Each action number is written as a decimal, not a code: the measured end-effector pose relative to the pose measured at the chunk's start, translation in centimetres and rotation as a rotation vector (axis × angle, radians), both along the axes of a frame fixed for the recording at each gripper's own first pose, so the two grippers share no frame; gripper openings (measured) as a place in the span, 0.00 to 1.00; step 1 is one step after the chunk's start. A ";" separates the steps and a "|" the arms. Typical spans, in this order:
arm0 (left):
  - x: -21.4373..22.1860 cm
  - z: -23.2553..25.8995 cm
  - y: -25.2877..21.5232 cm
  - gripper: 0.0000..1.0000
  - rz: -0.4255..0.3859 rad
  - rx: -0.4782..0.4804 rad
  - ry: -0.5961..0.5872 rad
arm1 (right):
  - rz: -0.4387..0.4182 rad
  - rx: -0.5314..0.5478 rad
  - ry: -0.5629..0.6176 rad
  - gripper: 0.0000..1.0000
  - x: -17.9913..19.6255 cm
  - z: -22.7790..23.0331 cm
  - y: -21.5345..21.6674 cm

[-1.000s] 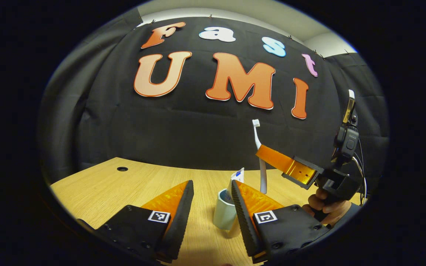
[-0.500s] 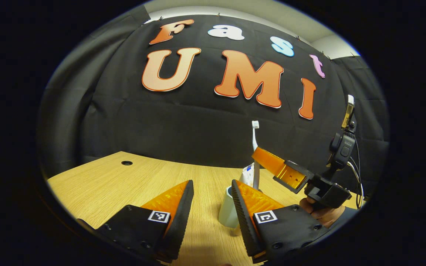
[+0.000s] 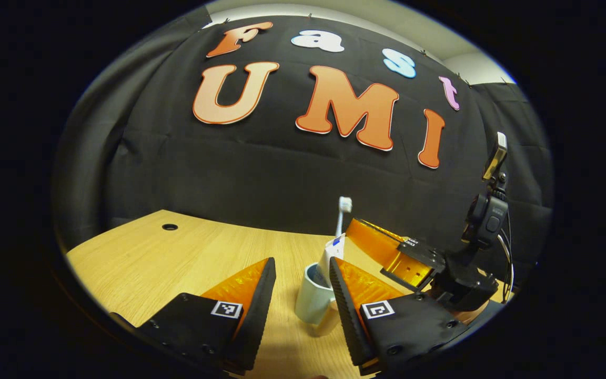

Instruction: Put the toothbrush and toothpaste on the desktop into the cup, then pick up the cup and place it on the coaster on the desktop.

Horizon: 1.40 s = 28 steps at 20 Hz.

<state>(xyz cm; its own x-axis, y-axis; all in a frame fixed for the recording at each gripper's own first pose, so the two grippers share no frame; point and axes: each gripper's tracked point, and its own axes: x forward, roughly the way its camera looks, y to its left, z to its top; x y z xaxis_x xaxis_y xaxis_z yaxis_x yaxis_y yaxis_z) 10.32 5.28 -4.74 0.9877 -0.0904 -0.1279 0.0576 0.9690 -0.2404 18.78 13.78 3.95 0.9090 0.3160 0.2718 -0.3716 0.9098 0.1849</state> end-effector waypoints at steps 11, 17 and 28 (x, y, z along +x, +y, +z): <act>0.8 3.0 -0.8 0.96 -0.082 0.126 0.127 | -0.014 -0.076 0.015 0.60 -4.1 2.1 -4.0; 1.0 3.0 -2.6 1.00 -0.159 0.224 0.215 | -0.093 -0.101 -0.013 0.86 -6.8 3.4 -8.1; 1.1 -1.9 -4.0 1.00 -0.242 0.239 0.533 | -0.248 -0.086 -0.005 0.88 -12.7 3.3 -15.8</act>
<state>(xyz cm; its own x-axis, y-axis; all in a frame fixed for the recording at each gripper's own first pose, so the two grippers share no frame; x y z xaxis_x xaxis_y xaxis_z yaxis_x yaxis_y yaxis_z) 11.39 1.27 -6.64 0.7378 -0.2118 -0.6410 0.2141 0.9739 -0.0753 6.12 -2.04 7.23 0.9602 0.1058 0.2586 -0.1359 0.9855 0.1013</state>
